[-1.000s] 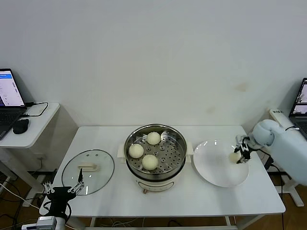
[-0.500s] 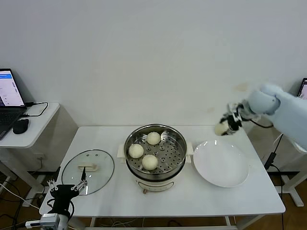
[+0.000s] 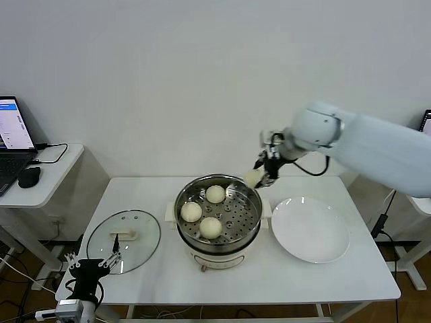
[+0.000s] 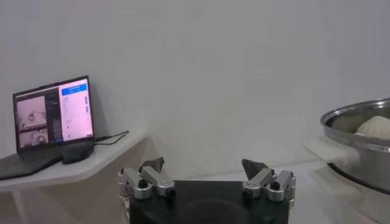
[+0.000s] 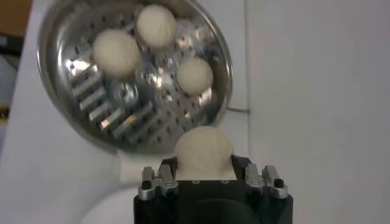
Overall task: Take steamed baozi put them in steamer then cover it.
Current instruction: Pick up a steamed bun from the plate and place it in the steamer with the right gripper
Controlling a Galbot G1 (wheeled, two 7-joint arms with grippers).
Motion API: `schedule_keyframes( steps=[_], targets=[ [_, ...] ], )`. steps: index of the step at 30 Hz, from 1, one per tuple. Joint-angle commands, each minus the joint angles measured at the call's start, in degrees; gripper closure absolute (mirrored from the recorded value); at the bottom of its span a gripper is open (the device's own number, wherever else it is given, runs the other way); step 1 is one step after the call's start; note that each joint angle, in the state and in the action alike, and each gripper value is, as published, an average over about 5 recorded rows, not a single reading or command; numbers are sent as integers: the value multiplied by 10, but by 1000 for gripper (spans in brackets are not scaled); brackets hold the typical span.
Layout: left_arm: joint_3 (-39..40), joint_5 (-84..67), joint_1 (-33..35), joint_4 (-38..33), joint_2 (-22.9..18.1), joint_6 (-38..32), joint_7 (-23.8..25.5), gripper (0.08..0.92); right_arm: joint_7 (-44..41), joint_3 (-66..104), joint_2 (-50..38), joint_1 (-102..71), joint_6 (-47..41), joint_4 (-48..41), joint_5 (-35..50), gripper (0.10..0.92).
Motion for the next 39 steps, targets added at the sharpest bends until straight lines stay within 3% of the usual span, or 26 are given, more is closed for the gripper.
schedule_keyframes(
  steps=[1,18,26,30,34,39],
  targets=[
    [-1,-1,0,-3,-1,0,0,177,53,-31,86,-52,-59,-29,43,448],
    [-1,-1,-4,6,-4,-1,-1,177,52,-5,107,-128,-57,-80,-12,439],
    [-1,-1,-5,10,-2,-2,-1,177,49,14,76,-101,-58,-44,-6,259],
    [-1,-1,-6,12,-1,-2,-1,177,51,25,30,-72,-58,12,0,209],
    [2,-1,-9,13,-3,-2,0,177,105,68,-34,-88,-57,83,13,203],
    [5,0,-11,14,-3,-2,0,177,265,142,-151,-174,-40,174,74,202]
  ],
)
